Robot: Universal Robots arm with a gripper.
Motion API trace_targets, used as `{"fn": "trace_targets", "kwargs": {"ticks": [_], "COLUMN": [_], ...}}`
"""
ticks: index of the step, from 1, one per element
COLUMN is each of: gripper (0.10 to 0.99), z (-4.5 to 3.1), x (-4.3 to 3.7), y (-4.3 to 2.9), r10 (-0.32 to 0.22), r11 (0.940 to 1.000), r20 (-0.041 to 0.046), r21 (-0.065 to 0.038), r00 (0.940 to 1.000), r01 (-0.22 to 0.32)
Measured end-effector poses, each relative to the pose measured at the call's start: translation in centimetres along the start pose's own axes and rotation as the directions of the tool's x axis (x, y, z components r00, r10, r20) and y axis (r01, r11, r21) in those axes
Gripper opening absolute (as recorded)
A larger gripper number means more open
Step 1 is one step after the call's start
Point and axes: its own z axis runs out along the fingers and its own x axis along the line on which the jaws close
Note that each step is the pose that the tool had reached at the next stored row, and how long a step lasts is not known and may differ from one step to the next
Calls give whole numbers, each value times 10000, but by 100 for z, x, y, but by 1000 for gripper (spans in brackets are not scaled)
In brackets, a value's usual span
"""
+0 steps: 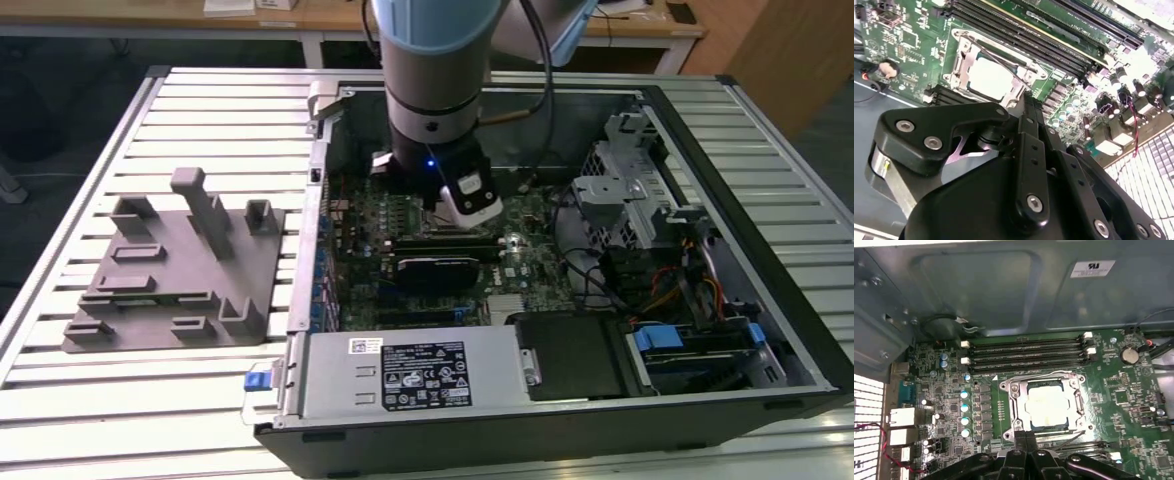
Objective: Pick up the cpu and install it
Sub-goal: 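Install the second cpu locking lever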
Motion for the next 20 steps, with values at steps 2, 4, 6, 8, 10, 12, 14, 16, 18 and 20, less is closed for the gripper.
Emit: {"fn": "trace_targets", "kwargs": {"ticks": [2,4,6,8,10,12,14,16,18,20], "gripper": [106,106,106,106,106,106,106,106,106,106], "z": [-21,-20,-17,-15,-17,-19,-19,-10,4,22], "x": [-15,-55,-107,-152,-178,-187,-192,-197,-197,-197], "y": [8,13,18,20,12,-3,-20,-35,-48,-57], "r10": [0,6,15,23,26,28,28,31,33,33], "r11": [10000,10000,10000,10000,10000,10000,9999,9999,9998,9998], "r20": [0,-15,-36,-52,-60,-58,-59,-70,-77,-78], "r21": [0,1,14,37,69,92,128,150,172,198], "r00": [10000,10000,10000,10000,10000,10000,10000,10000,10000,10000], "r01": [0,-6,-15,-23,-26,-27,-27,-29,-32,-32]}}
